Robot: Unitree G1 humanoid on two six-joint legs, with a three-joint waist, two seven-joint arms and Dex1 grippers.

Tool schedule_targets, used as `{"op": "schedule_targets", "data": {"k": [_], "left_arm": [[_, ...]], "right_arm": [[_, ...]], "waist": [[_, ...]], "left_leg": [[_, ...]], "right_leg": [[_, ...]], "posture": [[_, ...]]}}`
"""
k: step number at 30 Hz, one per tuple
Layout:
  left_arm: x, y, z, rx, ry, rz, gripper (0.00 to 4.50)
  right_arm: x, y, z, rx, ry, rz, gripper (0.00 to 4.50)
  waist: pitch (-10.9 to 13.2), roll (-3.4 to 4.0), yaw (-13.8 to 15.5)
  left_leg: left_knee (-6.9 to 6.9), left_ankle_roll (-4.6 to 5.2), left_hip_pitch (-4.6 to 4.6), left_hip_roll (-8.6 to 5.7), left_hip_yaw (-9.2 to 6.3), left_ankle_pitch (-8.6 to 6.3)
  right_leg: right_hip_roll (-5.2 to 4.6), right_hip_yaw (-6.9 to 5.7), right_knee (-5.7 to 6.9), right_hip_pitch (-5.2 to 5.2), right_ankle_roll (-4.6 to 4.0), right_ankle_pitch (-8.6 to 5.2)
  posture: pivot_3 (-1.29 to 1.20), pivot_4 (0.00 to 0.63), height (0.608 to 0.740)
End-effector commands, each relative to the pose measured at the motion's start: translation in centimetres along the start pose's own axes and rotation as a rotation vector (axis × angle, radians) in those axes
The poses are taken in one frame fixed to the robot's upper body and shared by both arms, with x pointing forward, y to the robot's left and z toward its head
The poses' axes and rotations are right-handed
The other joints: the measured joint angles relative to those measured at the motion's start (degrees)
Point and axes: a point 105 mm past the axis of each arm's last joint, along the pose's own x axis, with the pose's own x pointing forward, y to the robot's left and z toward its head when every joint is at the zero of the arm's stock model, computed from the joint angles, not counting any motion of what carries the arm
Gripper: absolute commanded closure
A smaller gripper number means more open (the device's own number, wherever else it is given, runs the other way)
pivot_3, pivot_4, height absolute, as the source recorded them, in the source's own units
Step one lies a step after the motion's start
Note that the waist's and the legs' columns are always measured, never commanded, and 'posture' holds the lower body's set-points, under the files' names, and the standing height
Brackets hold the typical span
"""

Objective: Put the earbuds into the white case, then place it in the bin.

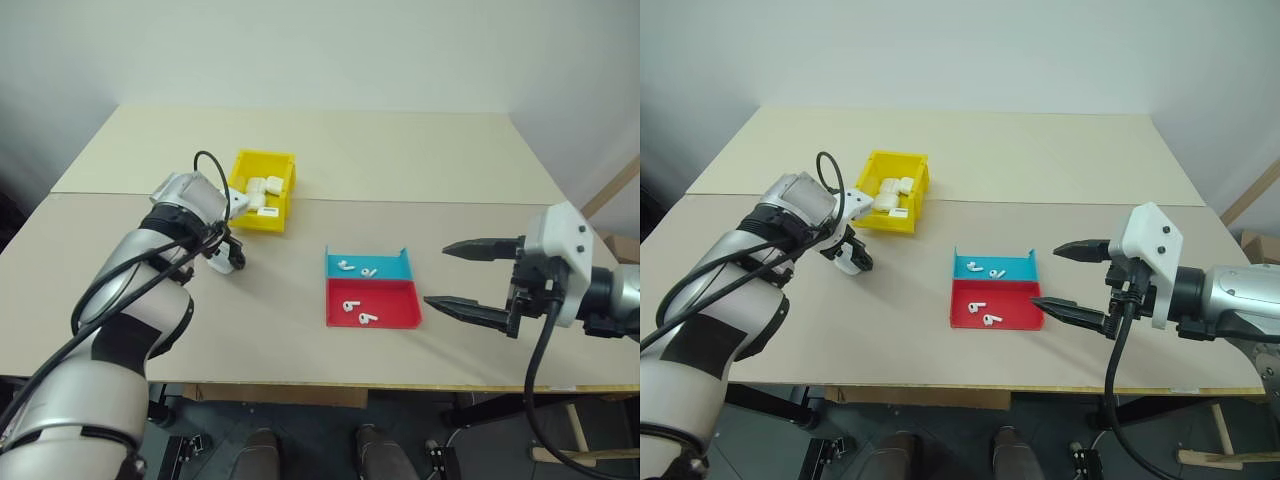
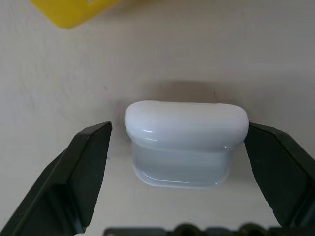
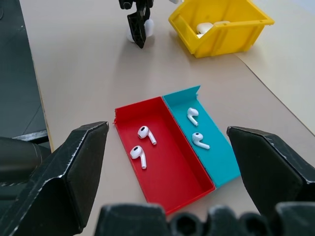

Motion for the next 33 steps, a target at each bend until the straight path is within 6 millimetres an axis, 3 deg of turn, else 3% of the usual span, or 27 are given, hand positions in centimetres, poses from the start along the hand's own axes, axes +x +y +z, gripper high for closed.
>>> {"op": "schedule_targets", "data": {"k": [1,10,13,17,24,26,30,33], "left_arm": [[-0.5,1.1,-0.7,-0.017,0.033,0.043,0.0],[0.2,1.2,-1.4,-0.02,0.052,0.036,0.0],[0.5,1.1,-1.6,-0.026,0.052,0.028,0.59],[0.5,1.1,-1.5,-0.024,0.044,0.022,1.71],[-0.9,2.1,-1.2,-0.046,-0.017,0.033,1.71],[-2.3,2.6,-0.6,-0.058,-0.11,0.029,1.71],[-7.4,3.0,1.0,-0.008,-0.52,0.003,1.71],[-10.6,1.1,0.9,0.116,-0.89,-0.057,1.71]], "right_arm": [[-0.2,0.2,0.8,-0.031,-0.024,-0.005,0.03],[0.2,0.2,0.8,-0.03,-0.034,0.001,0.03],[0.0,0.3,0.8,-0.028,-0.033,-0.002,0.0],[-0.1,0.4,0.8,-0.027,-0.03,-0.008,0.0],[-0.1,0.3,0.6,-0.02,-0.037,-0.019,0.0],[0.0,0.2,0.5,-0.016,-0.045,-0.023,0.0],[0.4,0.0,0.3,-0.01,-0.068,-0.028,0.0],[0.8,-0.1,0.2,-0.006,-0.092,-0.018,0.0]], "waist": [[0.0,0.0,0.0],[0.0,0.0,0.01],[0.0,0.0,0.01],[0.0,0.0,-0.04],[0.0,0.0,-0.37],[0.0,0.0,-0.98],[0.01,-0.01,-1.4],[-0.04,0.05,-1.19]], "left_leg": [[0.0,0.0,0.0,0.0,0.0,0.0],[0.0,0.0,0.0,0.0,0.0,0.0],[0.0,0.0,0.01,0.0,0.0,0.0],[0.0,0.0,0.05,0.0,0.0,0.0],[0.0,0.0,0.07,0.01,0.0,0.0],[0.0,0.0,0.04,0.02,-0.01,0.0],[-0.02,0.0,-0.03,0.09,-0.04,0.0],[0.0,-0.01,0.01,0.1,-0.01,0.0]], "right_leg": [[0.0,0.0,0.0,0.0,0.0,0.0],[0.0,0.0,0.01,0.0,0.0,0.0],[0.0,0.0,0.02,0.0,0.0,0.0],[0.0,0.0,0.06,0.02,0.0,0.0],[0.01,0.01,0.07,0.02,0.0,0.0],[0.02,0.01,0.08,-0.02,-0.01,0.0],[0.03,-0.02,0.1,-0.09,-0.01,0.01],[0.0,-0.02,0.13,-0.06,-0.01,0.01]], "posture": [[0.0,0.15,0.74],[0.0,0.15,0.74],[0.0,0.15,0.74],[0.0,0.15,0.74],[0.0,0.15,0.74],[0.0,0.15,0.74],[0.0,0.15,0.74],[0.0,0.15,0.74]]}}
